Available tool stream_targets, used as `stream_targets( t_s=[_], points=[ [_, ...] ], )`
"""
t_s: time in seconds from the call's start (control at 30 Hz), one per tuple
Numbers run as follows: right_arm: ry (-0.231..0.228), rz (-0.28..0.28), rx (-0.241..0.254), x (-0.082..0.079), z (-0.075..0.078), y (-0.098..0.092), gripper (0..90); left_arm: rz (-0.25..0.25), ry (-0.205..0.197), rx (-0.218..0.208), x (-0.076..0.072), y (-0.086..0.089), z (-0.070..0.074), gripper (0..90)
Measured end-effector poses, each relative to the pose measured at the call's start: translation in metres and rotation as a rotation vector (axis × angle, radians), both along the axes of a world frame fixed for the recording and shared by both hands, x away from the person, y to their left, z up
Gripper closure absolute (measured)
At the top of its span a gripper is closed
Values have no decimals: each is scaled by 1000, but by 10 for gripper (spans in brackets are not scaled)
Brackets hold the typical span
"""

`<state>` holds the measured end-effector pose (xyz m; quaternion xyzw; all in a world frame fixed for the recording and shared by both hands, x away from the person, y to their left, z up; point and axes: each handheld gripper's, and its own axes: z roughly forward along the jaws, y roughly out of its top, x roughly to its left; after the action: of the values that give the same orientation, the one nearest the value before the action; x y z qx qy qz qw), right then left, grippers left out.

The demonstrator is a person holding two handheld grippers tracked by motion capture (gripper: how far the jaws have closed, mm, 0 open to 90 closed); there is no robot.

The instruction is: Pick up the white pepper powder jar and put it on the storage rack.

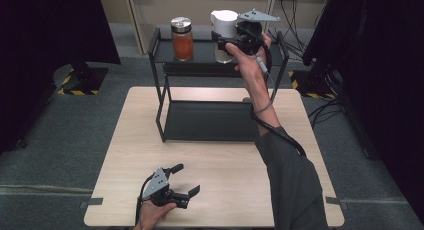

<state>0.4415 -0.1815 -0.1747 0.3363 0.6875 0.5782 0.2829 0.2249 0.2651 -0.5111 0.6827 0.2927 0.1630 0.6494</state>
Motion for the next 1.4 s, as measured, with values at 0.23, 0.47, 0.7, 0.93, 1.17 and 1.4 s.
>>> stream_targets(
  t_s=[0.23, 0.47, 0.7, 0.93, 1.17, 1.4],
  points=[
    [-1, -22, 8, 5, -3, 3, 308, 1, -1, 0, 0, -1, 0, 9],
    [-6, -41, 12, 10, -9, 8, 307, -3, 0, -3, 0, -1, -1, 9],
    [-7, -62, 10, 16, -13, 12, 307, -7, 3, -5, 0, -1, -1, 9],
    [-12, -66, 10, 17, -15, 13, 307, -6, 3, -2, 0, -1, -1, 9],
    [-22, -65, 7, 17, -17, 14, 305, -8, 2, 1, 0, -2, -1, 10],
    [-25, -67, 32, 12, -16, 14, 162, -9, 0, 4, 0, -2, 0, 9]
  ],
)
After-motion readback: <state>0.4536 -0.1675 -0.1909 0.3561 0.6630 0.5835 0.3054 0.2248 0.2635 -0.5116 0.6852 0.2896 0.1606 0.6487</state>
